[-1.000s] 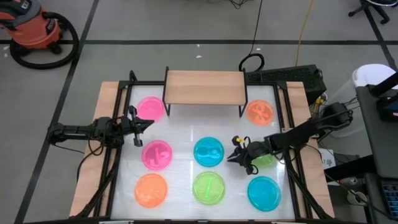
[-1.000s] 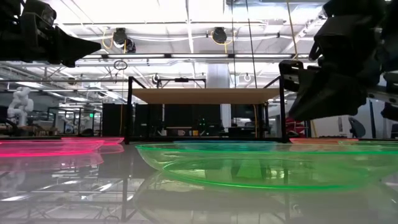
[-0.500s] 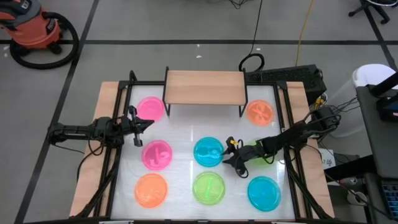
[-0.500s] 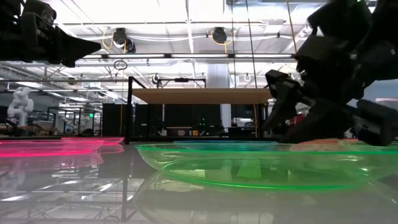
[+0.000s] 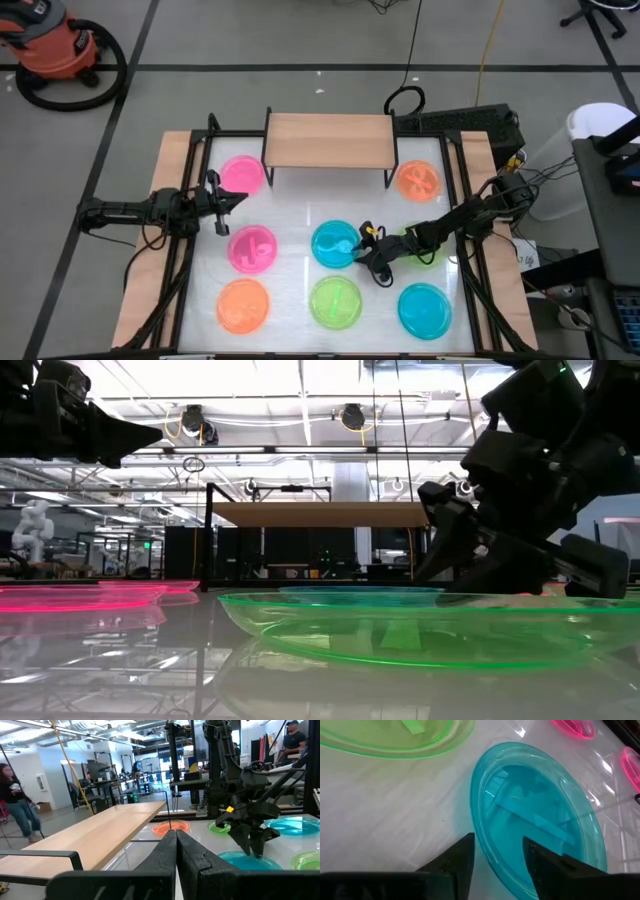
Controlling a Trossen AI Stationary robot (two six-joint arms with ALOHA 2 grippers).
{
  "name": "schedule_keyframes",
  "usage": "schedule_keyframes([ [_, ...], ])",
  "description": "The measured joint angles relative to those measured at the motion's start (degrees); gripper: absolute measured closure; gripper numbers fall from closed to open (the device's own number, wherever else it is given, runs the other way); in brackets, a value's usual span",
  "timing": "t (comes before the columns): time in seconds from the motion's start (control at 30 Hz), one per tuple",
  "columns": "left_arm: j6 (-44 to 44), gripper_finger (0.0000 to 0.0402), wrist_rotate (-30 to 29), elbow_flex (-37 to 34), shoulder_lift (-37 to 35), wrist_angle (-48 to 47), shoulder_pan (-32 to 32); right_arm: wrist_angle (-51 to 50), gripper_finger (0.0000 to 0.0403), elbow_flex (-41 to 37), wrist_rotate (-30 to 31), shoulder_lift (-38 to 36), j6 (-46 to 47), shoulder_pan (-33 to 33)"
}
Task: Place and stack plates onto a shelf
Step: Put the top blue plate on the shelf
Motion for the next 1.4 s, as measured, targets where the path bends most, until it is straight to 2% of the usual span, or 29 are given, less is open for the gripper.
schedule_keyframes([
  [0.13, 0.00, 0.0398, 0.00, -0.02, 0.00, 0.00, 0.00, -0.12, 0.0288, 0.00, 0.00, 0.00, -0.88, 0.00],
  [0.47, 0.00, 0.0398, 0.00, 0.00, 0.00, 0.00, 0.02, -0.28, 0.0397, -0.07, -0.02, 0.04, -1.43, 0.00],
  [0.77, 0.00, 0.0398, 0.00, 0.00, 0.00, 0.00, 0.01, 2.70, 0.0402, -0.31, 0.23, -1.20, -3.83, 0.64],
  [1.07, -0.02, 0.0398, 0.02, -0.01, 0.00, 0.02, 0.00, 3.38, 0.0403, -0.31, 0.42, -10.82, -6.88, 2.75],
  [1.27, 0.00, 0.0398, 0.02, -0.01, 0.00, 0.00, 0.01, -1.74, 0.0401, -0.26, 0.38, -15.75, -2.40, 3.04],
  [1.4, -0.02, 0.0398, 0.02, 0.00, -0.02, 0.00, 0.00, -7.63, 0.0378, -0.26, 0.27, -15.46, 0.22, 3.04],
])
